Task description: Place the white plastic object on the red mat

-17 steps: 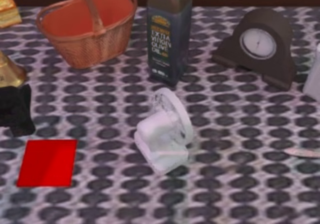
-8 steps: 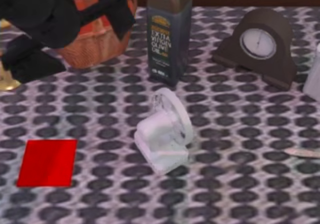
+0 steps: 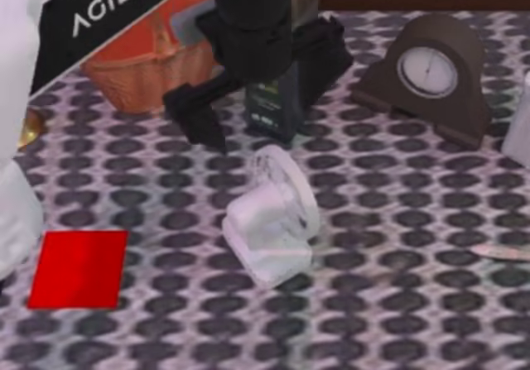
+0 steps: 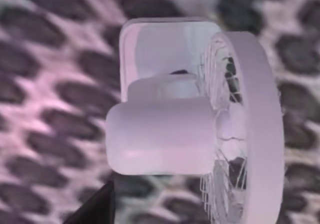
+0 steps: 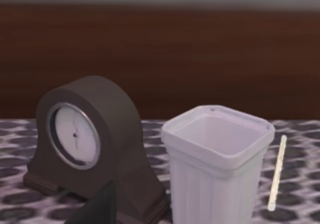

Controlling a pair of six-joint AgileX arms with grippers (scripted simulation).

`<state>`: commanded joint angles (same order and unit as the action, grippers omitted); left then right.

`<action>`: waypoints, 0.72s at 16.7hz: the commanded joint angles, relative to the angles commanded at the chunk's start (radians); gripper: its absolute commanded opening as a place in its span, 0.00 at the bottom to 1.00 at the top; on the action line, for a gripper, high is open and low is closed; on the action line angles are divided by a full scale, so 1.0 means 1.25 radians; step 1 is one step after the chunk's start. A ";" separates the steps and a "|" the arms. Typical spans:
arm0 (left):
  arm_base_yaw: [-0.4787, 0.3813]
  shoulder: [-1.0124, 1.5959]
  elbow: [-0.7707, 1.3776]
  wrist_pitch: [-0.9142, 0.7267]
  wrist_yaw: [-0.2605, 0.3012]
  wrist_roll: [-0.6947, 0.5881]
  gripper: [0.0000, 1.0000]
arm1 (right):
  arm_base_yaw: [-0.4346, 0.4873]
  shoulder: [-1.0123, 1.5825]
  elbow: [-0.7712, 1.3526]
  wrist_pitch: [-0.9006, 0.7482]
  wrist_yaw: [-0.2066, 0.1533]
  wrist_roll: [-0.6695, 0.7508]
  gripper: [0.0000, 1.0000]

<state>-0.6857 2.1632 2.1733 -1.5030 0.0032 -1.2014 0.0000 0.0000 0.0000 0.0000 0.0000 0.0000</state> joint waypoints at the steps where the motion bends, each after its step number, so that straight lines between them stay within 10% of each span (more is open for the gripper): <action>1: -0.011 0.036 0.037 -0.025 0.000 -0.020 1.00 | 0.000 0.000 0.000 0.000 0.000 0.000 1.00; 12: -0.027 0.088 0.065 -0.034 0.001 -0.052 1.00 | 0.000 0.000 0.000 0.000 0.000 0.000 1.00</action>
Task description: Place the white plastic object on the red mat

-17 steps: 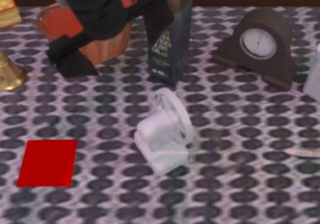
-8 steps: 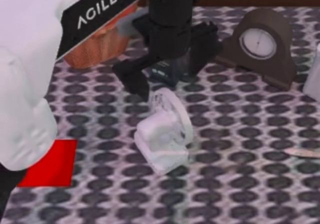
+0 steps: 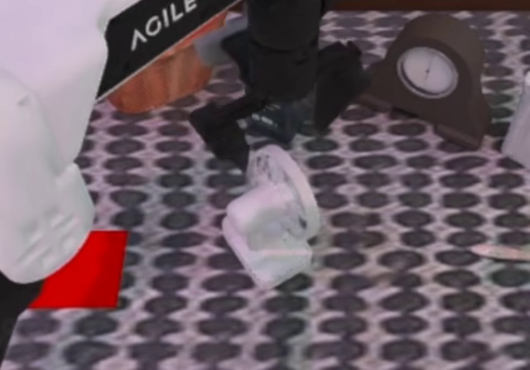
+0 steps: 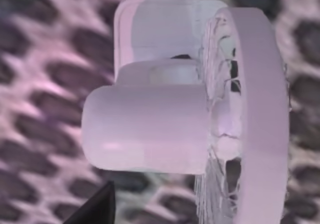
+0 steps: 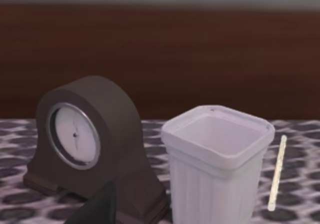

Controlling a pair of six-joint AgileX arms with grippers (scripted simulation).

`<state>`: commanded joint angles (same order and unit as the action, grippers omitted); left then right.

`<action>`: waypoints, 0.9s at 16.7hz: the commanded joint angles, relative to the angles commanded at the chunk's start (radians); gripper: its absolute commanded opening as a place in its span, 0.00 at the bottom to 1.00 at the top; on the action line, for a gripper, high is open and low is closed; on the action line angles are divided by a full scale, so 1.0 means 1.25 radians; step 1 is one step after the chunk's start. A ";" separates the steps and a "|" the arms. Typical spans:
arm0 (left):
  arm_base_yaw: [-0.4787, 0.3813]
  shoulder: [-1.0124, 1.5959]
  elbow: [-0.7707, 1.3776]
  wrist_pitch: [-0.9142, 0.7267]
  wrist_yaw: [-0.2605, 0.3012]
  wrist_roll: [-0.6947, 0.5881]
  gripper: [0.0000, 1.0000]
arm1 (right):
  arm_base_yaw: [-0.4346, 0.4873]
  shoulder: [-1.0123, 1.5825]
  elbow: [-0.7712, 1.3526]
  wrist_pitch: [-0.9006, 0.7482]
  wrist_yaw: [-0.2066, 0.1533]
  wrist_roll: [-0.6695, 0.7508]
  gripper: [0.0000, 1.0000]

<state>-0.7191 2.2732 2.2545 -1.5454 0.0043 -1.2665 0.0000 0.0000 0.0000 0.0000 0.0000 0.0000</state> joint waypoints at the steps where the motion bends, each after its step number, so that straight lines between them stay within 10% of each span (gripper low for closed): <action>1: 0.000 -0.004 -0.027 0.022 0.000 0.000 1.00 | 0.000 0.000 0.000 0.000 0.000 0.000 1.00; 10: -0.001 -0.025 -0.178 0.149 0.000 -0.002 1.00 | 0.000 0.000 0.000 0.000 0.000 0.000 1.00; 15: -0.001 -0.025 -0.178 0.149 0.000 -0.002 0.62 | 0.000 0.000 0.000 0.000 0.000 0.000 1.00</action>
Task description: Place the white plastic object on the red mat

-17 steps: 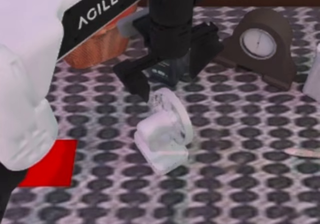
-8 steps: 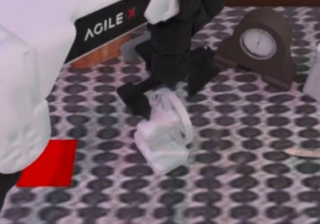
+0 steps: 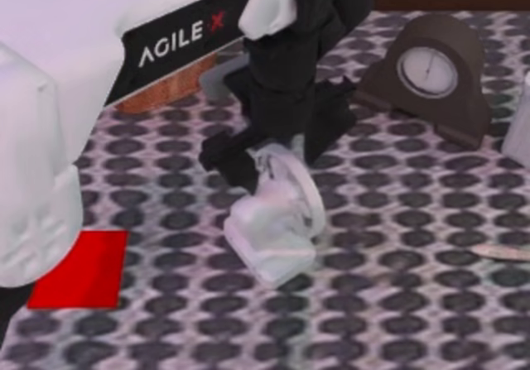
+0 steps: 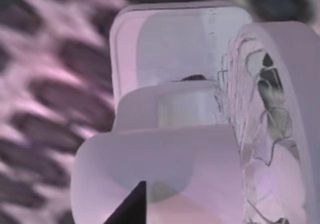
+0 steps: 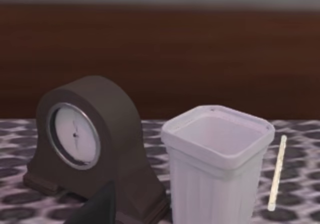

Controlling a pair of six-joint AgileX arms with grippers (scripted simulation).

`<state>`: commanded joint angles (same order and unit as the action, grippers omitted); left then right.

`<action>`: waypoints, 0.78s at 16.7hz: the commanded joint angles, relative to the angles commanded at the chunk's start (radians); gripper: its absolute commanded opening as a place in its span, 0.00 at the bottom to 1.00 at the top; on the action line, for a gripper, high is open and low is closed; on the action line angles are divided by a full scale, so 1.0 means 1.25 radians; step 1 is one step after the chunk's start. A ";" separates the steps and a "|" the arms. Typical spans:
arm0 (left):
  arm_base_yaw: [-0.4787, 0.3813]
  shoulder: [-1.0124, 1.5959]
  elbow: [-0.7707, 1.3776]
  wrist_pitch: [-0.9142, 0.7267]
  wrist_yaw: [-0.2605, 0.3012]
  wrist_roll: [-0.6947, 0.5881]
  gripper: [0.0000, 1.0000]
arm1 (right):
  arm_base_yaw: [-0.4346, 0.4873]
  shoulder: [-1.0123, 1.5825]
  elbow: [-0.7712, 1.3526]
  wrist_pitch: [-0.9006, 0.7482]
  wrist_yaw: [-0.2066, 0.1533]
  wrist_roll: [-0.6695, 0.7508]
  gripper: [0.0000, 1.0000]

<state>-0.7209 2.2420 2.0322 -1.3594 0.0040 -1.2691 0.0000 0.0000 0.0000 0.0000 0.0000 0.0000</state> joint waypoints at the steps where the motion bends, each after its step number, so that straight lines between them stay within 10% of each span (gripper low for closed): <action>1: 0.000 0.000 0.000 0.000 0.000 0.000 0.55 | 0.000 0.000 0.000 0.000 0.000 0.000 1.00; 8: 0.000 0.000 0.000 0.000 0.000 0.000 0.02 | 0.000 0.000 0.000 0.000 0.000 0.000 1.00; 13: 0.000 0.000 0.000 0.000 0.000 0.000 0.00 | 0.000 0.000 0.000 0.000 0.000 0.000 1.00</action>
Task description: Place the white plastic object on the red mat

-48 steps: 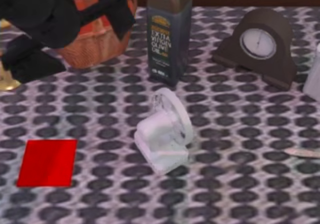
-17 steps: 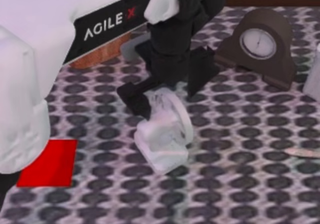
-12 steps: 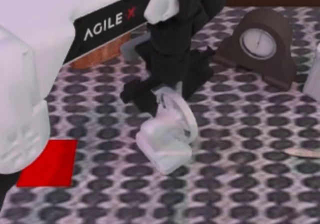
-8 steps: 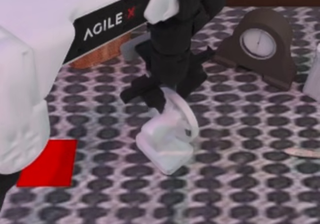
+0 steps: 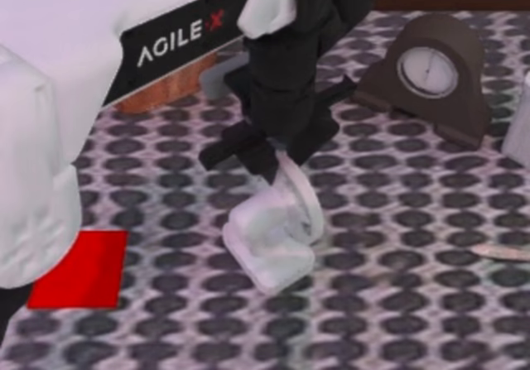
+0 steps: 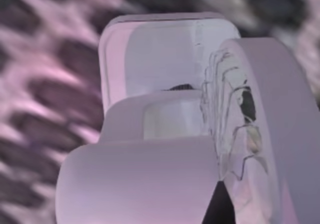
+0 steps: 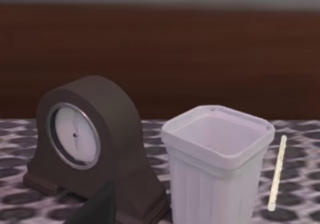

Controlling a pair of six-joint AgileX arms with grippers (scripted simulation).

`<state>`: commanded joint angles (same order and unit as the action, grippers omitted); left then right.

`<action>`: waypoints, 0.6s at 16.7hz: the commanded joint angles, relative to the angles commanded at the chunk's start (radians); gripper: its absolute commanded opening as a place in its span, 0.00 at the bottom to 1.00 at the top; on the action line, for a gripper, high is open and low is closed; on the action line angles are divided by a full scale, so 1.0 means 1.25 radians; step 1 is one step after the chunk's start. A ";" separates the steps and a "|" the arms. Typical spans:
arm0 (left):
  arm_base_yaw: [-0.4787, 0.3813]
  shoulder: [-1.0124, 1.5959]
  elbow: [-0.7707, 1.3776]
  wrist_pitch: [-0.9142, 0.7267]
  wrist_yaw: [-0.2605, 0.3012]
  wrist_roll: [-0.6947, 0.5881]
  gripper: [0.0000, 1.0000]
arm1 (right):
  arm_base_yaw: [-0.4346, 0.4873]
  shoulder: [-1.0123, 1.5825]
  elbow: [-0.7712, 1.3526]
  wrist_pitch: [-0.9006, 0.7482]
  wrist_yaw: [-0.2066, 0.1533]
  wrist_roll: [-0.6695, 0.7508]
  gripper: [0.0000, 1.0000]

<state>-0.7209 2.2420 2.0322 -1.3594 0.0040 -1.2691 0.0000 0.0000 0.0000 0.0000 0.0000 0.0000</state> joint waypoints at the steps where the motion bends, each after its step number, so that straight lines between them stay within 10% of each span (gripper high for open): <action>1: 0.000 0.000 0.000 0.000 0.000 0.000 0.00 | 0.000 0.000 0.000 0.000 0.000 0.000 1.00; 10: 0.009 0.019 0.132 -0.106 0.000 -0.002 0.00 | 0.000 0.000 0.000 0.000 0.000 0.000 1.00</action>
<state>-0.7094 2.2655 2.1969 -1.4923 0.0042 -1.2716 0.0000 0.0000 0.0000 0.0000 0.0000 0.0000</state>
